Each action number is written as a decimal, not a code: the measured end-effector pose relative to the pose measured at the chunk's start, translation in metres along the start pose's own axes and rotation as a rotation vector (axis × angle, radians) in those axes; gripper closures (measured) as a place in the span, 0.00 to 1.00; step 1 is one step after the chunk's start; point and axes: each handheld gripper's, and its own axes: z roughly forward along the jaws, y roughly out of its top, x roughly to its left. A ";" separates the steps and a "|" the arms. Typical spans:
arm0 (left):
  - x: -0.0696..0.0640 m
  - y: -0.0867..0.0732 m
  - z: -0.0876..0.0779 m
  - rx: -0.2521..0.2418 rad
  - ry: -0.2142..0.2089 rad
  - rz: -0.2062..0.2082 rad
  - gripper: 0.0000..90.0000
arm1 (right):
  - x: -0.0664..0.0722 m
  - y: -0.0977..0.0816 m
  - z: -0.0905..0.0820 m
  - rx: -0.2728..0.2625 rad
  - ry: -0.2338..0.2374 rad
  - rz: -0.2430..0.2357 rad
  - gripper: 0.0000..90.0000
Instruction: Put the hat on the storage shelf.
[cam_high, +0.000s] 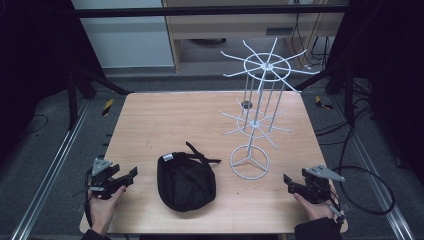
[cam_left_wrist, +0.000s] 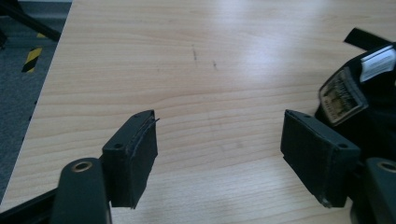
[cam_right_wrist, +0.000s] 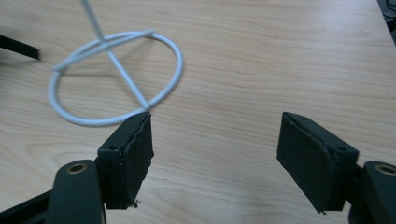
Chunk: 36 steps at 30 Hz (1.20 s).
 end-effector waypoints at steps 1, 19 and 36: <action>-0.002 0.001 -0.002 -0.010 -0.001 0.000 0.30 | 0.002 0.000 -0.002 -0.004 0.007 0.000 0.31; -0.028 0.007 -0.024 -0.050 -0.091 0.008 0.42 | 0.077 0.013 -0.010 -0.055 0.261 -0.054 0.36; -0.063 0.008 -0.013 -0.020 -0.142 0.067 0.48 | 0.128 0.023 -0.001 -0.027 0.382 -0.085 0.51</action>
